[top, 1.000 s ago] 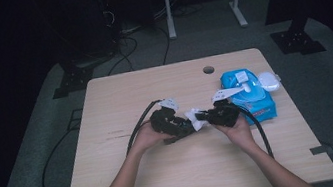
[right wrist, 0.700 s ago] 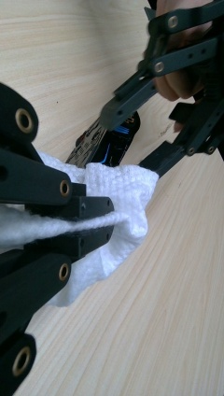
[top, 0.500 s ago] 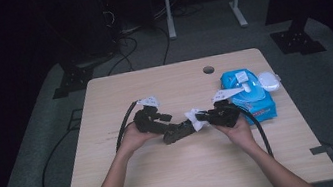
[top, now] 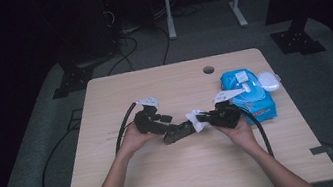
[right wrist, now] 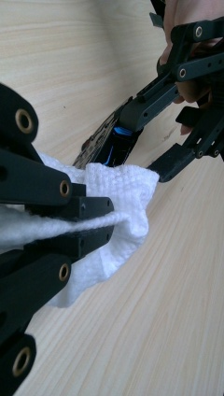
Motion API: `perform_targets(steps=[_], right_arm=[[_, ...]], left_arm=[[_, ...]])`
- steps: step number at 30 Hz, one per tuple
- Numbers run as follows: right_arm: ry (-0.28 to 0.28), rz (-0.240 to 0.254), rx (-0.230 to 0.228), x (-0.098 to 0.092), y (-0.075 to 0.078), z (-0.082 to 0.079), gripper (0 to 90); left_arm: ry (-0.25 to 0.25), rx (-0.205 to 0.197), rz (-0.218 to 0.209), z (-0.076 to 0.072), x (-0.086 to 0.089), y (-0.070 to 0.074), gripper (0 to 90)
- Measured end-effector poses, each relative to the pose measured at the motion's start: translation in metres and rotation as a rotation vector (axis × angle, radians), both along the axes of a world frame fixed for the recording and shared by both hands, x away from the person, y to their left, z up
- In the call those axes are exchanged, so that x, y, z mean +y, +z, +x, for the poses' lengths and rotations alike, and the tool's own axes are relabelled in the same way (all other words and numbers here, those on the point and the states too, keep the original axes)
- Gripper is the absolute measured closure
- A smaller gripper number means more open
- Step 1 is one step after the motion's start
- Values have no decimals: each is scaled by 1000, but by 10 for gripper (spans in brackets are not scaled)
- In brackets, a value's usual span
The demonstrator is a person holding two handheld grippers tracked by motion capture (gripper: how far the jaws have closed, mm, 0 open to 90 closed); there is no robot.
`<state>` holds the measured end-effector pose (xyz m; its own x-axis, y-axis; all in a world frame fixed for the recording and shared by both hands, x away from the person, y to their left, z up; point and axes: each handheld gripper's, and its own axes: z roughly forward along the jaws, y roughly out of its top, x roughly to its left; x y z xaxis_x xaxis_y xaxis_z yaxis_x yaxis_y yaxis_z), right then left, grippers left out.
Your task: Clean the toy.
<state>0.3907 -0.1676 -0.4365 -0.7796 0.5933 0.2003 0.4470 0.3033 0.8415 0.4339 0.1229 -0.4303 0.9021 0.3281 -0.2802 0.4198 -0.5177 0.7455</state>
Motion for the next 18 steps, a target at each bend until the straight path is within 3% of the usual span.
perform_targets(steps=[8, 13, 18], right_arm=[[21, -29, -14, -2, 1, -11, 848], [34, -70, -32, -2, 2, -19, 848], [38, -66, -32, -5, -1, -25, 848]], left_arm=[[-35, 5, 3, -8, -6, -3, 375], [-60, -30, 30, -15, -10, -3, 375], [-69, -27, 44, -19, -15, -4, 366]])
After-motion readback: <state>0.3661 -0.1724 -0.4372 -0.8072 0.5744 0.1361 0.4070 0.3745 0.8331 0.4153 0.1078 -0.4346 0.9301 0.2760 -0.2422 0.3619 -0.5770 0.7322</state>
